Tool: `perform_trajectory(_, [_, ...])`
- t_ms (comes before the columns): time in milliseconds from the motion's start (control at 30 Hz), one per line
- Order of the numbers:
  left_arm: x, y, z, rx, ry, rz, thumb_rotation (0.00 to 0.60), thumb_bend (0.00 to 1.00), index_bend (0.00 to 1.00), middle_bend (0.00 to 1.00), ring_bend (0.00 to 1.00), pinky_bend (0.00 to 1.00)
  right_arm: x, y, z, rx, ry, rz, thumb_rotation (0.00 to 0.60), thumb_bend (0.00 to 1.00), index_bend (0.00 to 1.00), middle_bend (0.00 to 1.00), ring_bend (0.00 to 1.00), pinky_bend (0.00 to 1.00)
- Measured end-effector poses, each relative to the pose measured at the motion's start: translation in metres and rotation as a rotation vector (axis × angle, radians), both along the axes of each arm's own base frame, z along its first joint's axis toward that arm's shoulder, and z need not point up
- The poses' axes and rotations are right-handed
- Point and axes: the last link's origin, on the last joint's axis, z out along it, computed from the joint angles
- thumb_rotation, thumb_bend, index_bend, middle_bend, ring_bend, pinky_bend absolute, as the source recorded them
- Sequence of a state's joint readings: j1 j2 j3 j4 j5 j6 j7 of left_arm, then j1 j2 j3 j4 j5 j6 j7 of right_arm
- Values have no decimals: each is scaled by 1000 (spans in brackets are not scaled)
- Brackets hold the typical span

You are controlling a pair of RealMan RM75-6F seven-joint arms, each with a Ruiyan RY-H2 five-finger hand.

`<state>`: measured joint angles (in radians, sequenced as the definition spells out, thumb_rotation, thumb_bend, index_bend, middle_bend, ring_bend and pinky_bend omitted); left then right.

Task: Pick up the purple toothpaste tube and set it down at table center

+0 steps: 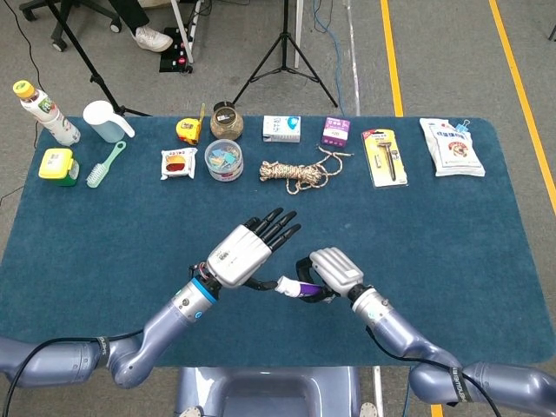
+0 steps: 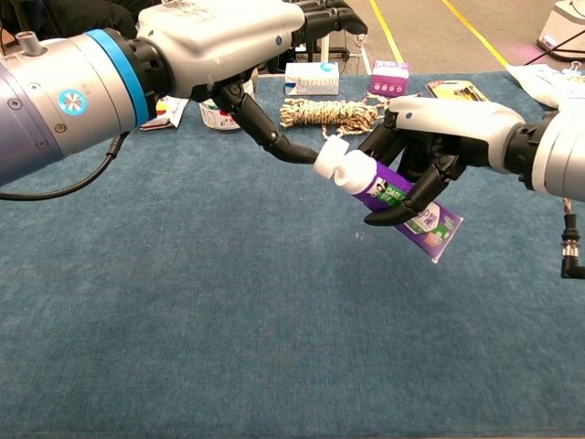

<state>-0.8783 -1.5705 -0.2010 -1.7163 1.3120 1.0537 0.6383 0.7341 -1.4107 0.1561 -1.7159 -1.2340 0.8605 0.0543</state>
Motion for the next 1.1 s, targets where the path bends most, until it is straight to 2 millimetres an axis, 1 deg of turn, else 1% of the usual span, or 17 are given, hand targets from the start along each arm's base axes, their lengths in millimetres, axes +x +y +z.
perform_trajectory(300, [4,-2,-4,-10,-14,4,380,78,9,18,0,316,-2,-1,-1,-20,44,2,600,349,759,943,1000,1000])
perform_trajectory(667, [6,-6,-18,-31,-6,21,382,78,9,18,0,316,1,-5,1,-35,50,-26,600,349,759,944,1000,1000])
perform_trajectory(900, [6,-4,-11,-42,-35,49,381,78,10,18,9,315,-1,-8,3,-38,65,-57,600,349,759,944,1000,1000])
perform_trajectory(1100, [-6,4,0,-42,-24,103,374,78,35,17,30,315,-1,-9,4,-36,80,-74,600,349,759,944,1000,1000])
